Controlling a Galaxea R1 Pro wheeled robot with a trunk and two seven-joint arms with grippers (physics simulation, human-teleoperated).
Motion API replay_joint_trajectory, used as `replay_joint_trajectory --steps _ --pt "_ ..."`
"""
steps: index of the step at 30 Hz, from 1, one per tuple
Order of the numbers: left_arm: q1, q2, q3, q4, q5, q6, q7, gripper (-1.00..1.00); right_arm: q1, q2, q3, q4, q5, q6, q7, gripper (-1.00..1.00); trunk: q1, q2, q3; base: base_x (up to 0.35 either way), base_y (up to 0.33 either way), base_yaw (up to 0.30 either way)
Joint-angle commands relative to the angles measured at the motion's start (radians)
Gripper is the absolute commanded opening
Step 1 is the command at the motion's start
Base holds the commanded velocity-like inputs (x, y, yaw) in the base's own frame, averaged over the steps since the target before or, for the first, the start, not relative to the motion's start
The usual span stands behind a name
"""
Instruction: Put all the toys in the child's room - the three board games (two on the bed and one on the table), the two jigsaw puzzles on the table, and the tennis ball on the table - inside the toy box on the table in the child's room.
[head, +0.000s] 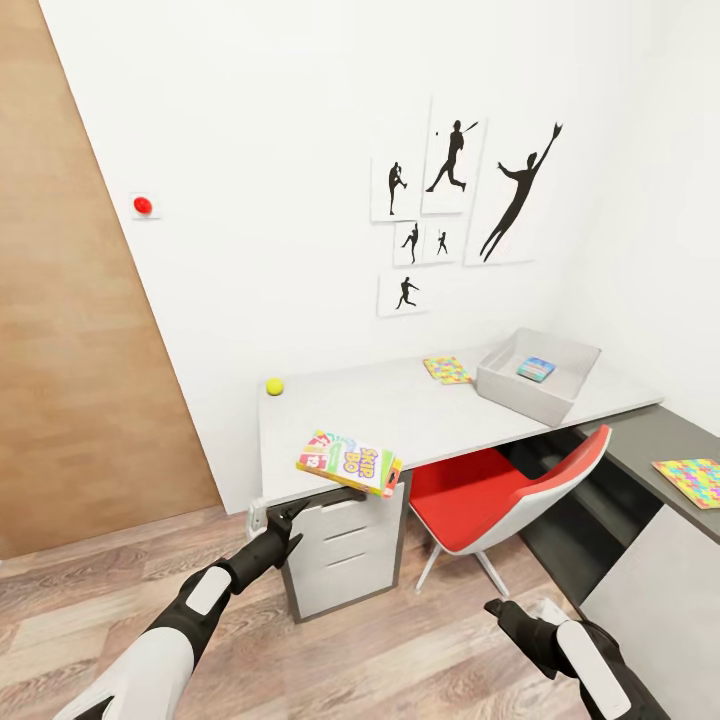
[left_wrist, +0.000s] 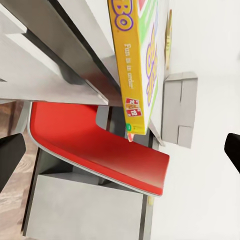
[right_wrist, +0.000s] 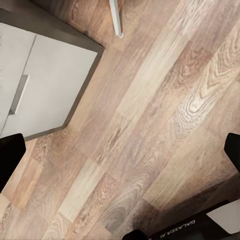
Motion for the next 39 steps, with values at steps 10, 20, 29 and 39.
replay_joint_trajectory --steps 10,20,29,39 --pt "-0.001 -0.001 0.004 0.001 0.004 0.008 0.0 1.0 0.0 0.003 0.001 -0.003 -0.01 0.003 -0.009 1.0 0.0 -0.001 -0.001 0.0 0.0 0.0" --pt "-0.001 -0.001 0.004 0.001 0.003 0.008 0.001 1.0 0.0 -0.005 0.003 -0.012 -0.011 0.007 0.017 1.0 0.0 -0.001 -0.001 0.026 0.0 0.0" --pt "-0.001 0.0 0.004 0.002 0.003 0.008 0.001 1.0 0.063 -0.102 0.046 -0.143 0.044 0.013 0.346 1.0 0.0 -0.001 -0.001 0.017 0.0 0.0" --pt "-0.001 0.001 0.004 0.002 0.003 0.008 0.001 1.0 0.18 -0.181 0.051 -0.34 0.112 0.015 0.734 1.0 0.0 -0.001 -0.001 0.001 0.0 0.0"
